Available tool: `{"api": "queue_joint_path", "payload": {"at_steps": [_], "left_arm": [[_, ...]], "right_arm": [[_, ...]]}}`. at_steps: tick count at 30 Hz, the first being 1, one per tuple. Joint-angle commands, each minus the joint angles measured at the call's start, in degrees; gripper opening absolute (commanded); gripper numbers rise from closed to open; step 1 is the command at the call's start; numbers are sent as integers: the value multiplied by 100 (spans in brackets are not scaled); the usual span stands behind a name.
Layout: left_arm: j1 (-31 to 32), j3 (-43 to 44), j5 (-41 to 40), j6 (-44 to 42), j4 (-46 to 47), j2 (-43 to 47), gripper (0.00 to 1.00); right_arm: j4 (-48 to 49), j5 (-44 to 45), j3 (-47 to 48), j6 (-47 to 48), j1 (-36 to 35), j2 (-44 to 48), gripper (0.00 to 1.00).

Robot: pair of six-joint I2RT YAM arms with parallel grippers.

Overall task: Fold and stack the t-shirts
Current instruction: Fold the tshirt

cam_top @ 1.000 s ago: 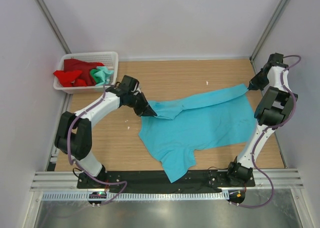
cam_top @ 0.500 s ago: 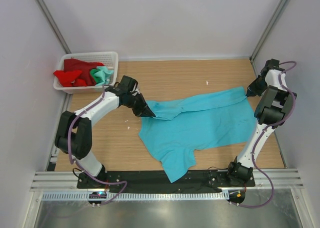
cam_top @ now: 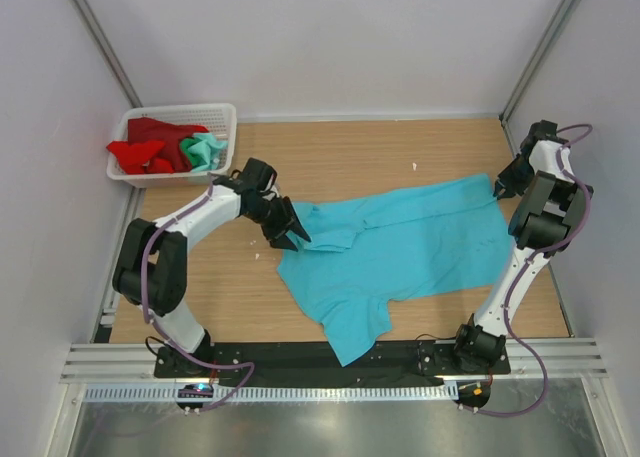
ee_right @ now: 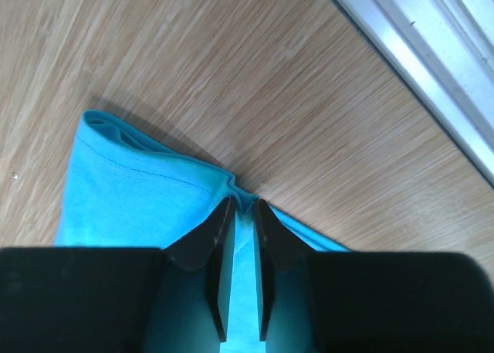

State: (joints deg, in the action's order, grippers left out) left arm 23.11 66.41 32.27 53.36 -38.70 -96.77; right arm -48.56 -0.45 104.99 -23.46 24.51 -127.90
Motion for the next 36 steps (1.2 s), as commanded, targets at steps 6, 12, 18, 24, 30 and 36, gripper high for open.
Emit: {"api": "queue_joint_path", "payload": {"at_steps": [6, 12, 18, 24, 30, 36], "left_arm": [[-359, 978, -1452, -1424, -105, 810, 65], [-404, 2646, -1495, -2346, -585, -964, 62], [-448, 3228, -1838, -2796, -884, -1880, 50], [-518, 3273, -1769, -2902, -912, -2161, 58], [-518, 3071, -1373, -3042, -718, -2232, 59], [-527, 2992, -1241, -3157, -692, -2250, 60]], "right_arm": [[609, 134, 153, -18, -113, 766, 48], [1085, -578, 652, 148, -307, 425, 63], [1173, -887, 891, 465, -316, 178, 65], [1024, -1133, 1137, 896, -316, -148, 65], [901, -1028, 1041, 1239, -316, -280, 65], [664, -878, 1085, 1510, -316, -446, 65]]}}
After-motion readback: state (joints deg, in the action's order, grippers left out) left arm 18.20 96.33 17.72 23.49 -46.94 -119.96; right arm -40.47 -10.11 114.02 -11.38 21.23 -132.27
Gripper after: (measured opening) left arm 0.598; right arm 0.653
